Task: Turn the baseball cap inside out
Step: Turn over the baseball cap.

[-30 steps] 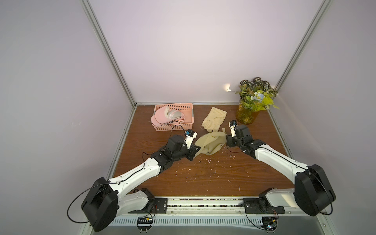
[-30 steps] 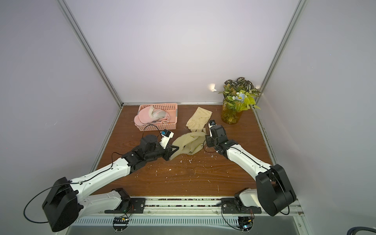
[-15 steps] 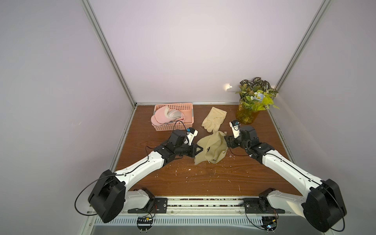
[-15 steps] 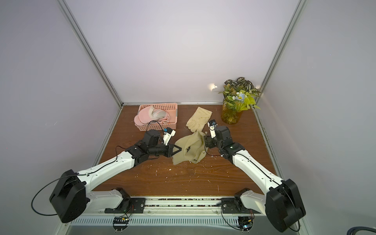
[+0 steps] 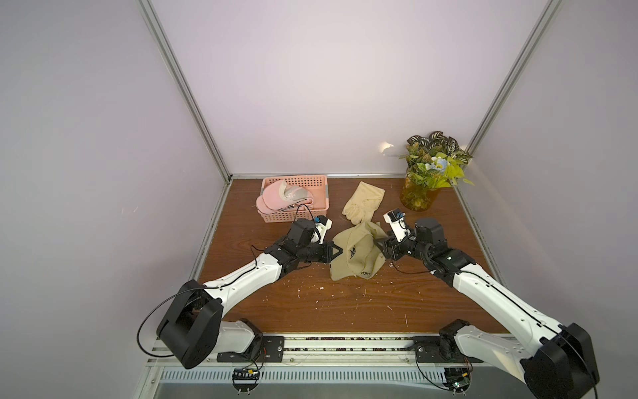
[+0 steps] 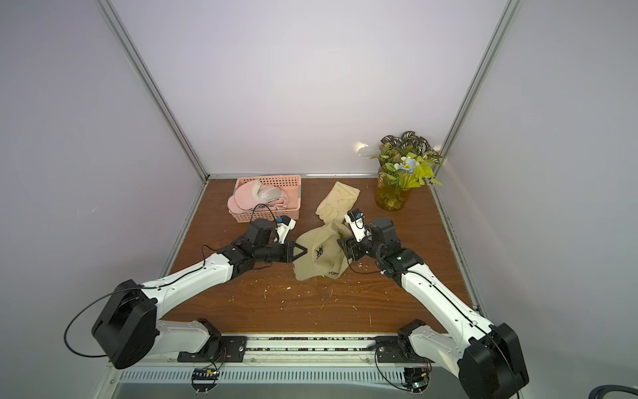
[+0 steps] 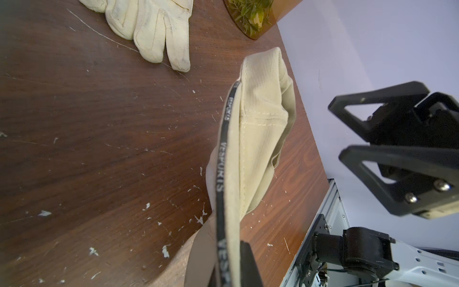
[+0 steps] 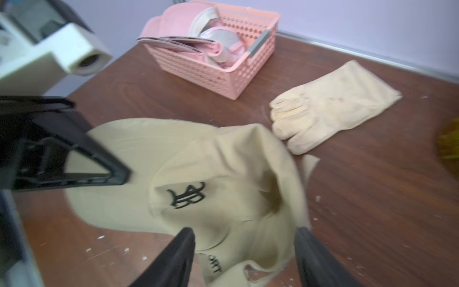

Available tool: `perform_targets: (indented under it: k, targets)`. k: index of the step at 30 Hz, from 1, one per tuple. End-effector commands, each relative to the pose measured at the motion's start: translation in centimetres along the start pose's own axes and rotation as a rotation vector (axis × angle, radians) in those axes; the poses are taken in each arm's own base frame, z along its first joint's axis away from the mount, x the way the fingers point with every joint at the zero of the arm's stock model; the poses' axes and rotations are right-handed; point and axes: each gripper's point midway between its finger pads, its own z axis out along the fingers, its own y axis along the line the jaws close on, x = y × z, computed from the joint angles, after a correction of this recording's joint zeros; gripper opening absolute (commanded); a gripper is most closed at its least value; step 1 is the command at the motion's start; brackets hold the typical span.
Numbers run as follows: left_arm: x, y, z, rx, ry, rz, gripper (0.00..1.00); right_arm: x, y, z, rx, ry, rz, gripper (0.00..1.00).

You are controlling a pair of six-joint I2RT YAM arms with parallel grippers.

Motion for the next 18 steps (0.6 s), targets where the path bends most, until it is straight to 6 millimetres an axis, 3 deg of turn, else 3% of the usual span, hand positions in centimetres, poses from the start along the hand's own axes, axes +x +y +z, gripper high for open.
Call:
perform_targets:
  k: [1,6,11,18]
  targets:
    - [0.6,1.8,0.5,-0.055,0.01,-0.014,0.0,1.2,3.6,0.9,-0.212,0.041,-0.015,0.65]
    - [0.7,2.0,0.6,-0.06,0.02,-0.01,0.0,2.3,3.5,2.6,-0.201,0.09,-0.008,0.6]
    - [0.9,2.1,0.7,-0.066,0.027,-0.003,0.0,3.0,-0.6,4.9,0.011,0.107,0.065,0.65]
    - [1.2,2.2,0.9,-0.06,0.048,0.01,0.0,3.6,-3.0,7.3,0.111,0.122,0.094,0.66]
